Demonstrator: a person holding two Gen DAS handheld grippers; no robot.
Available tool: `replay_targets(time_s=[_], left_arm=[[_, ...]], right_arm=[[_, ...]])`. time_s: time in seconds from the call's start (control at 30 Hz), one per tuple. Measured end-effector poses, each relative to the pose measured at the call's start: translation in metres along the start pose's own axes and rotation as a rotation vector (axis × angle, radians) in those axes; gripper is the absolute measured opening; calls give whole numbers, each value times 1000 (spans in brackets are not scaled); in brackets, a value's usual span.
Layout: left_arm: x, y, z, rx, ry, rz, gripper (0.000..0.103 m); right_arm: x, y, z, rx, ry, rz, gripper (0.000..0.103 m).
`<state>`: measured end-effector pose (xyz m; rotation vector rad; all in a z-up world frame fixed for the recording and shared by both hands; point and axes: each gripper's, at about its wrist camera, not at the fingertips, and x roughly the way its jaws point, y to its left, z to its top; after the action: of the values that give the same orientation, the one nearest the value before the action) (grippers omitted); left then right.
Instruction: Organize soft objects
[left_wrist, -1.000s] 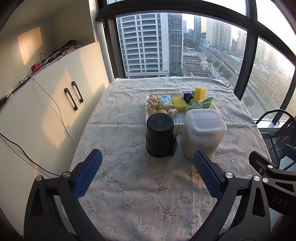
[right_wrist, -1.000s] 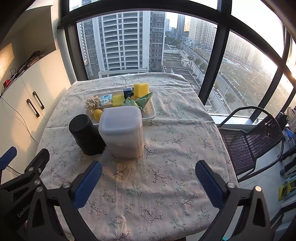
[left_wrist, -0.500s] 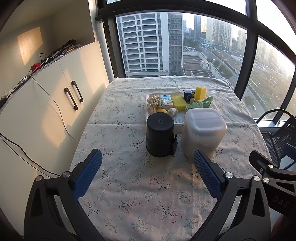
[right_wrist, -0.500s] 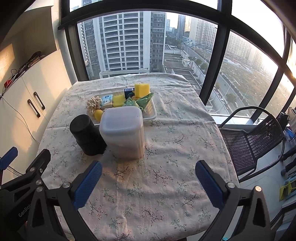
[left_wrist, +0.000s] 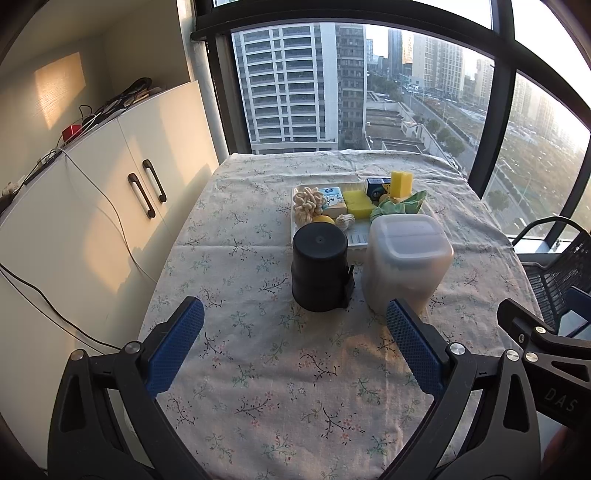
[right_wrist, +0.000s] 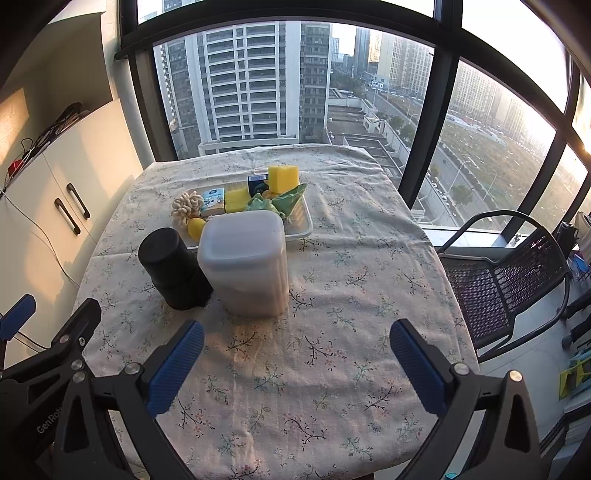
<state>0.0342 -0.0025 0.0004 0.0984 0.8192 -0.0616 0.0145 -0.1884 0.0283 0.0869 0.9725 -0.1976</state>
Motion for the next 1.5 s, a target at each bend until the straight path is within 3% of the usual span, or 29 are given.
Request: replay_targets(time_s=[1.5], left_arm=[[-4,2,-3,1,-18,3,100]], right_arm=[[-1,1,-1,7,-12,8,103]])
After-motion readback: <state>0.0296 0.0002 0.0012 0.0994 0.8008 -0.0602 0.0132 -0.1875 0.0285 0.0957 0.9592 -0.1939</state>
